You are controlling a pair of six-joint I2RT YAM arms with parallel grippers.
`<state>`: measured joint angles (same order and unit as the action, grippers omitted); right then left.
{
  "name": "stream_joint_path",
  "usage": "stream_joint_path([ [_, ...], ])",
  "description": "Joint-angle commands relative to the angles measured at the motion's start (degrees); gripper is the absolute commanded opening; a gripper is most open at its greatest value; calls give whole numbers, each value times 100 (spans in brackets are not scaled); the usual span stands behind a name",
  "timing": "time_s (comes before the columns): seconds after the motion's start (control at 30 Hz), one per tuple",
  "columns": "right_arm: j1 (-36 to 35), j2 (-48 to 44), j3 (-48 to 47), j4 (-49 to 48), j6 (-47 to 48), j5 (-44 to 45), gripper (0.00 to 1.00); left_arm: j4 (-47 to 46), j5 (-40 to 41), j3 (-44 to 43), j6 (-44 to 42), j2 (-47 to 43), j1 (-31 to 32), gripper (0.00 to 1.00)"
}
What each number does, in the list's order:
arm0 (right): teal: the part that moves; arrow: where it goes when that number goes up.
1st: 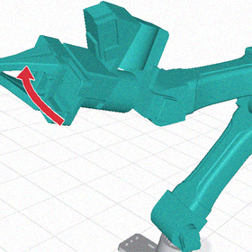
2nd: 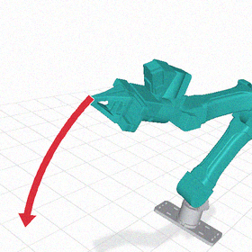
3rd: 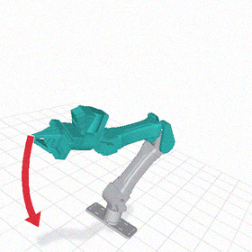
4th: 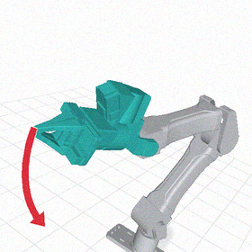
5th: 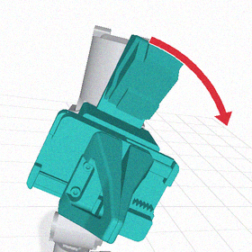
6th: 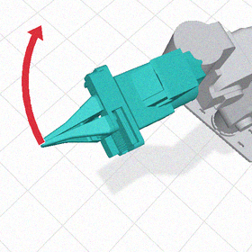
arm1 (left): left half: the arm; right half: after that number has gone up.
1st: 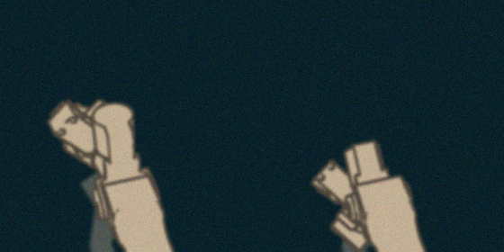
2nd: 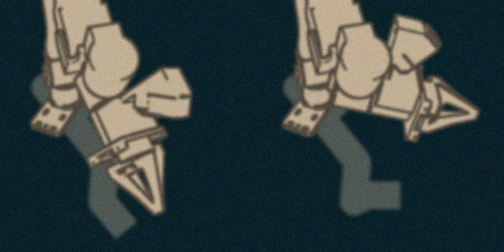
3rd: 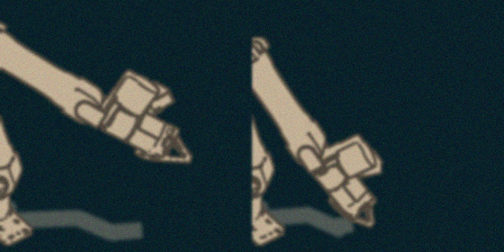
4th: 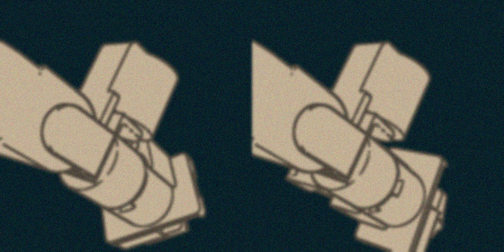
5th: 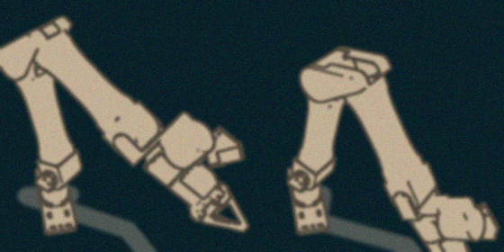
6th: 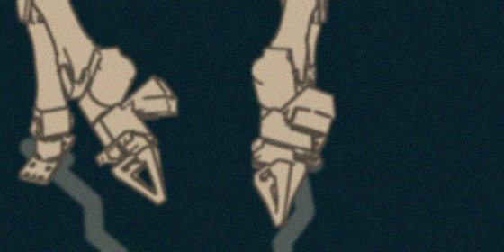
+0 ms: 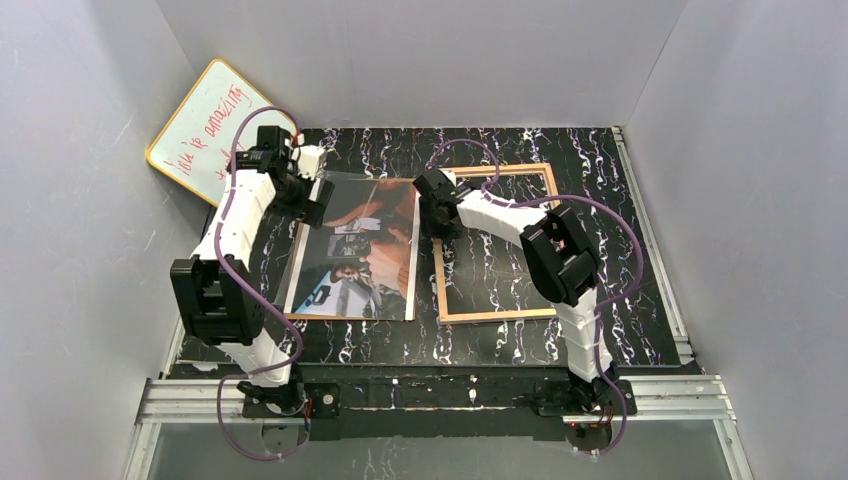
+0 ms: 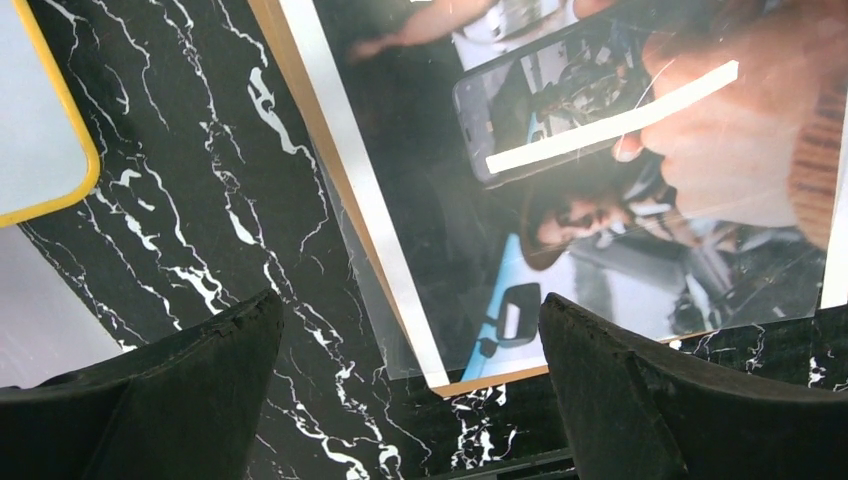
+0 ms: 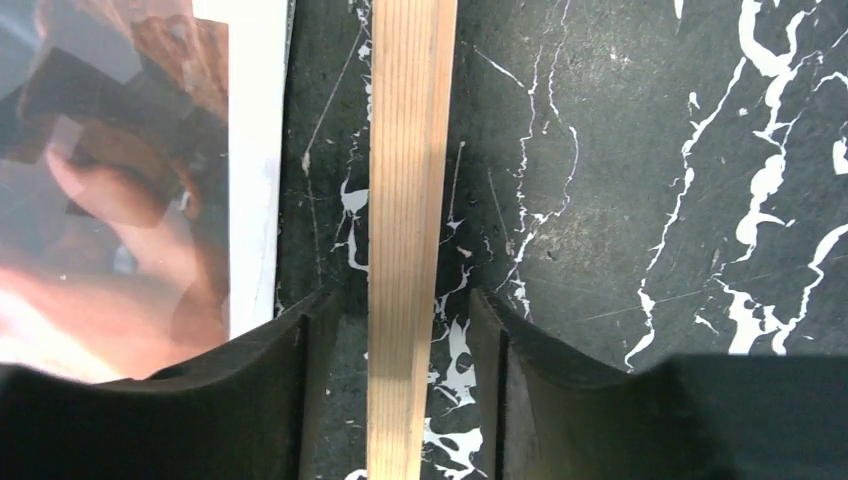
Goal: Put the photo into the frame
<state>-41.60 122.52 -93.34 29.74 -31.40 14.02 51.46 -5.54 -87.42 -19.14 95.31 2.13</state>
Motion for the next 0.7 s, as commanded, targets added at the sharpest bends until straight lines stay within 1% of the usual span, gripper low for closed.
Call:
stream_joint_path([
  [0.0,21,20,-35,42,-138,365,49,89,-27,180,-240,-399,-134,98],
  [0.03,21,10,22,48,-145,459,43,72,1,207,-269,-407,-168,98],
  [0.07,33,-22,91,36,-162,555,38,51,52,256,-321,-405,-199,98],
  [0.1,55,-66,173,12,-176,632,36,11,117,322,-372,-400,-204,98],
  [0.23,280,-315,518,-92,-281,733,35,-270,465,681,-629,-323,-445,98],
  [0.3,412,-436,656,-189,-331,601,36,-455,751,876,-735,-313,-473,98],
  [0.37,459,-518,685,-270,-349,509,37,-608,863,1063,-810,-322,-502,98],
  [0.4,460,-515,644,-273,-349,437,41,-689,900,1123,-825,-326,-503,98],
  [0.5,452,-524,309,-87,-408,310,62,-922,1024,1203,-805,-277,-510,98],
  [0.53,447,-576,205,-61,-403,249,70,-940,1087,1162,-759,-217,-507,98],
  [0.57,443,-659,86,-56,-402,197,81,-911,1104,1111,-743,-139,-506,98],
  [0.6,432,-766,26,-85,-377,117,91,-880,1099,1050,-757,-61,-509,98],
  [0.63,434,-882,15,-184,-331,-31,97,-886,1121,1036,-772,4,-506,98],
  [0.67,429,-1012,43,-346,-271,-232,98,-939,1143,1053,-782,56,-504,98],
])
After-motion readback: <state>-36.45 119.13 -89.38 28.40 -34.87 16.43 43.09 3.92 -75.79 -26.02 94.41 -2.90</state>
